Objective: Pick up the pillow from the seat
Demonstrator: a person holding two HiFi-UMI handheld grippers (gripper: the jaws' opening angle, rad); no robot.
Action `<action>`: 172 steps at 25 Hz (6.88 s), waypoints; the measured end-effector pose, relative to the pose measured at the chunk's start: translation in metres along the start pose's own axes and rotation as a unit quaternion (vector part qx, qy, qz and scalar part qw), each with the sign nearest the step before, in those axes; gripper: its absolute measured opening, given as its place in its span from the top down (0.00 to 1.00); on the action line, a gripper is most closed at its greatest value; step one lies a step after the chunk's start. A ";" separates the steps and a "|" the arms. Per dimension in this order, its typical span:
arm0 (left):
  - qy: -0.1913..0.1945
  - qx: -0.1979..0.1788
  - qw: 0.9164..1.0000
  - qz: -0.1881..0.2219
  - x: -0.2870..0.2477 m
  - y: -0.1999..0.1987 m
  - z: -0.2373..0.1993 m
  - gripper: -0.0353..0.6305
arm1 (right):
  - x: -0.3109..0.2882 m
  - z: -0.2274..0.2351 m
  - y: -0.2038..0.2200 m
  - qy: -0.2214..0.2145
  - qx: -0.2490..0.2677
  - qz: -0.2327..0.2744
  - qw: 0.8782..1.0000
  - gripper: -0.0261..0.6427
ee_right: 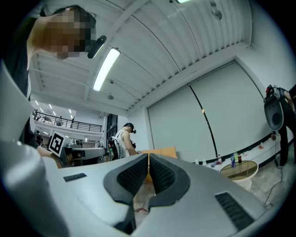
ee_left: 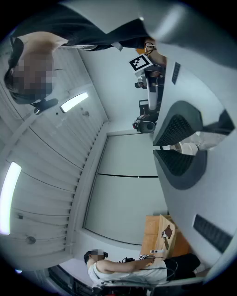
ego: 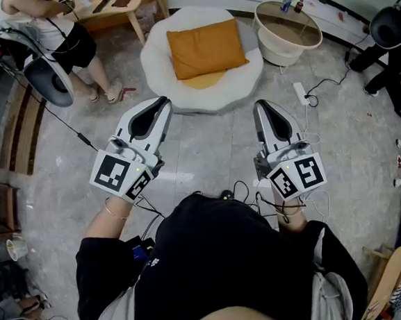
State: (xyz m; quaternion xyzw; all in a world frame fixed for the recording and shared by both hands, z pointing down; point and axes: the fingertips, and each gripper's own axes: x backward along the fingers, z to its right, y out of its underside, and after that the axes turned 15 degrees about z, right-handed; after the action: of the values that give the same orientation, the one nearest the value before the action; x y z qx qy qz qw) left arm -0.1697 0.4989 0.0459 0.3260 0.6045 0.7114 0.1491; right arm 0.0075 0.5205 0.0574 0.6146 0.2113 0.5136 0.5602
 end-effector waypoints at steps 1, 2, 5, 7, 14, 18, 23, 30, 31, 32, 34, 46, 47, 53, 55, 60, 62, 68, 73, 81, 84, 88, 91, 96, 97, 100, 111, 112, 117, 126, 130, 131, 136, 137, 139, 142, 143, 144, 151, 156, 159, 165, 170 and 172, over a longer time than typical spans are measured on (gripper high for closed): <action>0.001 -0.001 1.000 -0.001 0.000 0.000 0.003 0.90 | 0.002 0.000 -0.001 0.001 0.000 0.000 1.000 0.92; 0.002 -0.001 1.000 -0.002 0.001 0.000 0.005 0.90 | 0.003 0.000 -0.003 0.001 0.000 0.000 1.000 0.92; 0.003 0.001 1.000 -0.004 0.000 0.001 0.010 0.90 | 0.006 0.001 -0.005 0.001 0.002 0.001 1.000 0.92; 0.003 0.003 1.000 -0.006 0.000 0.003 0.010 0.90 | 0.007 0.002 -0.005 0.001 -0.001 0.007 1.000 0.92; 0.001 0.028 1.000 -0.008 -0.002 0.006 0.021 0.90 | 0.015 0.009 -0.004 -0.006 -0.043 0.005 0.999 0.92; -0.004 0.024 1.000 -0.011 -0.007 0.005 0.027 0.90 | 0.019 0.015 -0.005 -0.008 -0.040 -0.002 0.999 0.92; 0.003 0.013 1.000 -0.021 -0.018 0.010 0.038 0.90 | 0.025 0.026 -0.006 -0.010 -0.045 -0.001 0.999 0.92; 0.008 0.020 1.000 -0.023 -0.028 0.011 0.059 0.90 | 0.031 0.030 -0.015 -0.025 -0.043 0.008 0.999 0.92; 0.008 0.023 0.999 -0.023 -0.029 0.013 0.062 0.90 | 0.032 0.032 -0.016 -0.028 -0.044 0.008 0.999 0.92; 0.010 0.025 0.999 -0.023 -0.031 0.015 0.066 0.90 | 0.034 0.034 -0.016 -0.029 -0.044 0.008 0.999 0.92; 0.012 0.026 0.999 -0.023 -0.035 0.017 0.071 0.90 | 0.038 0.039 -0.016 -0.030 -0.041 0.008 0.999 0.92; 0.028 0.051 0.998 -0.012 -0.066 0.036 0.055 0.90 | 0.036 0.072 -0.016 0.000 -0.025 0.012 1.000 0.92; 0.032 0.052 0.998 -0.012 -0.070 0.038 0.052 0.90 | 0.033 0.075 -0.015 0.003 -0.026 0.012 1.000 0.92; 0.054 0.057 0.997 -0.012 -0.096 0.048 0.025 0.90 | 0.004 0.093 -0.007 0.019 -0.023 0.015 0.999 0.92; 0.056 0.058 0.997 -0.009 -0.102 0.048 0.014 0.90 | -0.006 0.095 -0.005 0.023 -0.024 0.019 0.999 0.92; 0.063 0.056 0.996 -0.005 -0.115 0.054 -0.017 0.90 | -0.034 0.100 0.006 0.027 -0.018 0.017 0.999 0.92; 0.061 0.064 0.996 -0.001 -0.118 0.057 -0.030 0.90 | -0.045 0.102 0.010 0.028 -0.016 0.016 0.999 0.92; 0.041 0.084 0.996 -0.003 -0.121 0.064 -0.073 0.90 | -0.079 0.102 0.022 0.027 -0.015 0.011 0.999 0.92; 0.041 0.080 0.996 -0.008 -0.121 0.072 -0.101 0.90 | -0.106 0.100 0.036 0.027 -0.019 0.002 0.999 0.92; 0.041 0.087 0.995 -0.011 -0.124 0.078 -0.144 0.90 | -0.147 0.098 0.053 0.030 -0.024 0.002 0.999 0.92; 0.039 0.090 0.995 -0.011 -0.126 0.079 -0.159 0.90 | -0.162 0.098 0.061 0.031 -0.027 0.002 0.999 0.92; 0.036 0.083 0.996 -0.017 -0.123 0.080 -0.180 0.90 | -0.181 0.098 0.069 0.033 -0.032 0.006 0.999 0.92; 0.028 0.080 0.996 -0.015 -0.122 0.080 -0.197 0.90 | -0.194 0.097 0.073 0.033 -0.036 0.010 0.999 0.92; 0.029 0.087 0.996 -0.011 -0.123 0.086 -0.210 0.90 | -0.201 0.097 0.081 0.037 -0.036 0.008 0.999 0.92; 0.029 0.089 0.996 -0.010 -0.123 0.087 -0.211 0.90 | -0.202 0.097 0.082 0.039 -0.036 0.007 0.999 0.92; 0.032 0.094 0.995 -0.013 -0.124 0.090 -0.214 0.90 | -0.203 0.097 0.084 0.043 -0.039 0.005 0.998 0.92; 0.032 0.102 0.994 -0.013 -0.130 0.097 -0.218 0.90 | -0.198 0.110 0.087 0.062 -0.040 -0.002 0.997 0.92; 0.031 0.104 0.994 -0.014 -0.132 0.099 -0.219 0.90 | -0.200 0.112 0.087 0.062 -0.041 -0.001 0.997 0.92; 0.022 0.091 0.995 -0.024 -0.143 0.104 -0.228 0.90 | -0.213 0.129 0.091 0.055 -0.044 0.000 0.997 0.92; 0.006 0.083 0.996 -0.018 -0.182 0.114 -0.246 0.90 | -0.246 0.175 0.095 0.038 -0.044 0.004 0.998 0.92; -0.003 0.081 0.996 -0.023 -0.201 0.123 -0.252 0.90 | -0.257 0.195 0.101 0.029 -0.050 -0.001 0.998 0.92; -0.005 0.081 0.996 -0.023 -0.206 0.125 -0.253 0.90 | -0.260 0.201 0.103 0.028 -0.051 -0.002 0.998 0.92; -0.011 0.078 0.997 -0.029 -0.230 0.138 -0.258 0.90 | -0.273 0.227 0.111 0.022 -0.061 -0.004 0.998 0.92; -0.013 0.078 0.996 -0.030 -0.236 0.140 -0.261 0.90 | -0.277 0.233 0.112 0.020 -0.062 -0.004 0.998 0.92; -0.018 0.079 0.996 -0.033 -0.252 0.145 -0.268 0.90 | -0.288 0.249 0.114 0.020 -0.066 -0.006 0.998 0.92; -0.023 0.079 0.996 -0.037 -0.278 0.150 -0.278 0.90 | -0.306 0.273 0.115 0.018 -0.072 -0.008 0.997 0.92; -0.023 0.078 0.996 -0.037 -0.283 0.151 -0.280 0.90 | -0.309 0.277 0.116 0.015 -0.072 -0.008 0.997 0.92; -0.023 0.076 0.996 -0.038 -0.286 0.152 -0.280 0.90 | -0.311 0.280 0.116 0.013 -0.072 -0.008 0.997 0.92; -0.037 0.073 0.996 -0.036 -0.287 0.158 -0.280 0.90 | -0.314 0.287 0.122 -0.003 -0.077 -0.007 0.997 0.92; -0.049 0.071 0.996 -0.036 -0.288 0.165 -0.278 0.90 | -0.315 0.294 0.127 -0.016 -0.080 -0.007 0.997 0.92; -0.057 0.070 0.995 -0.041 -0.311 0.169 -0.288 0.90 | -0.334 0.316 0.128 -0.024 -0.087 -0.009 0.996 0.92; -0.073 0.073 0.993 -0.052 -0.339 0.175 -0.303 0.90 | -0.359 0.343 0.131 -0.035 -0.102 -0.011 0.994 0.92; -0.075 0.065 0.994 -0.055 -0.358 0.178 -0.302 0.90 | -0.364 0.361 0.131 -0.040 -0.103 -0.011 0.994 0.92; -0.075 0.064 0.994 -0.055 -0.365 0.179 -0.301 0.90 | -0.366 0.368 0.131 -0.040 -0.103 -0.012 0.994 0.92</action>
State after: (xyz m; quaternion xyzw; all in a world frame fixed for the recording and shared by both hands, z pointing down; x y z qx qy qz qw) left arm -0.0600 0.0076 0.0971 0.3534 0.6532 0.6352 0.2121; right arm 0.1457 0.0045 0.0888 0.5712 0.1418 0.5007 0.6347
